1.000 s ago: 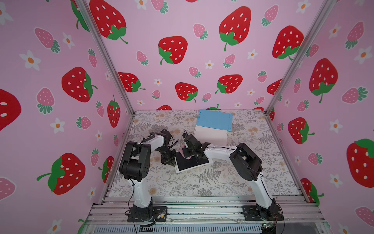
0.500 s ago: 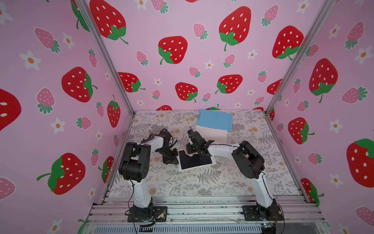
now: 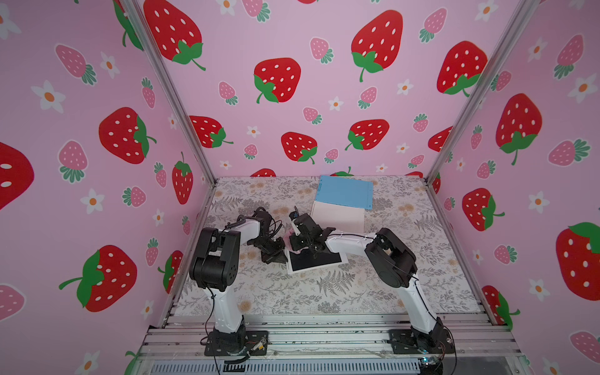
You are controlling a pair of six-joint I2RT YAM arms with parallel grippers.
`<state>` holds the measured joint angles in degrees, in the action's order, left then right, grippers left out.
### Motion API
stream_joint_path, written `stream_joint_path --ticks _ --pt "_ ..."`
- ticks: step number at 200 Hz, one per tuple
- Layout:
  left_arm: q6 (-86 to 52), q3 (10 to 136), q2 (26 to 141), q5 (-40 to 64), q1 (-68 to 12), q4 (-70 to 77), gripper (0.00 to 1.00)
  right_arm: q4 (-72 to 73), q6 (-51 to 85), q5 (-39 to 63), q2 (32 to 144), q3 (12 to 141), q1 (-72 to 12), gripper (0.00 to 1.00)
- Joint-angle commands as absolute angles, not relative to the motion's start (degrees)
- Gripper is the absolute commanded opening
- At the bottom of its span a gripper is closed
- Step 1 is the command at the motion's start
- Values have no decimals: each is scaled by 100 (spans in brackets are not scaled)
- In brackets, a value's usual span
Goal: Wipe the drawing tablet
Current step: Wipe the dirt from the drawing tablet.
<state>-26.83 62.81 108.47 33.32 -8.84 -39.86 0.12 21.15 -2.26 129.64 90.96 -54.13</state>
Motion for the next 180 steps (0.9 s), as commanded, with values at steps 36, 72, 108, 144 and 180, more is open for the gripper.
stream_joint_path --ticks 36,72,108,144,180 --pt "-2839 5836 11532 2014 -861 -3374 8 -93 2219 -375 12644 8121 -4936 0" --pt "-2943 5835 11502 1931 -861 -3422 8 -199 1981 -255 12680 8377 -5263 0" --pt "-3021 5904 11532 1793 -861 -3555 9 -405 1919 -494 12678 8494 -5536 0" --pt "-3128 5950 11555 1640 -888 -3631 9 -95 1956 -815 11827 7117 -4782 0" --pt "-3181 5985 11566 1582 -918 -3651 9 -82 1718 -547 11936 7320 -5336 0"
